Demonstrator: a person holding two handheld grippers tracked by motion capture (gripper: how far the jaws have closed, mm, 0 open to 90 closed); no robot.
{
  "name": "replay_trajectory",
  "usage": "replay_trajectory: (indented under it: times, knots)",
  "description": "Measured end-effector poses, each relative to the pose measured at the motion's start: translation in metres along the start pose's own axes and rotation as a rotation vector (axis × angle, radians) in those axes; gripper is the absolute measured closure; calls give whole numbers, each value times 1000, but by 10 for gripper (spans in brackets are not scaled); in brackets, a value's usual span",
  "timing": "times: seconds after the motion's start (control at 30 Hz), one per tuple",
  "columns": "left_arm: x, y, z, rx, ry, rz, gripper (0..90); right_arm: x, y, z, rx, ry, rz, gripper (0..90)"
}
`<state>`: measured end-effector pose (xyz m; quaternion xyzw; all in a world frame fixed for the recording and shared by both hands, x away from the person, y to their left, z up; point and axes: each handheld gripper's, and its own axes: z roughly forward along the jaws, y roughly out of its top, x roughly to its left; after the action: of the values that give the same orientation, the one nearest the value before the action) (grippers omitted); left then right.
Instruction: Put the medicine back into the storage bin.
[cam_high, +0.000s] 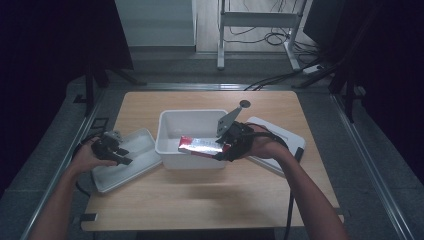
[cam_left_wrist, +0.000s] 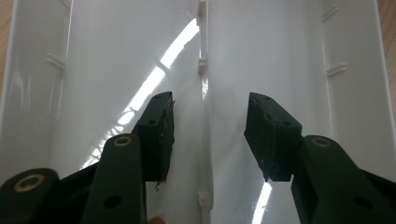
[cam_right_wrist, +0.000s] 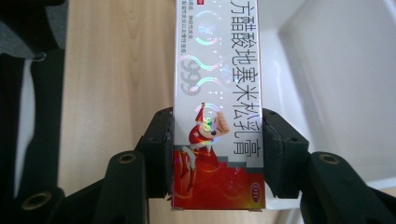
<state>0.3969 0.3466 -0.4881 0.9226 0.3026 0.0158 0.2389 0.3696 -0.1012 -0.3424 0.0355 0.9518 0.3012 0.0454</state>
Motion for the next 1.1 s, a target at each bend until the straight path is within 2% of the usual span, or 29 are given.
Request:
replay_trajectory:
  times: [0.17,0.2,0.6,0.87,1.1]
  knots:
    - [0,0,1,-1,-1,0,525,-12,6,2,1,-9,3,509]
    - [0,1,1,-4,-2,-2,525,-19,9,4,11,-14,0,509]
    - [1,3,2,0,-7,2,524,-50,19,19,55,-35,-9,510]
    - [2,3,3,4,-8,1,526,-61,19,30,85,-30,-5,510]
    - [2,1,5,0,-10,-2,527,-67,19,46,134,-25,-6,510]
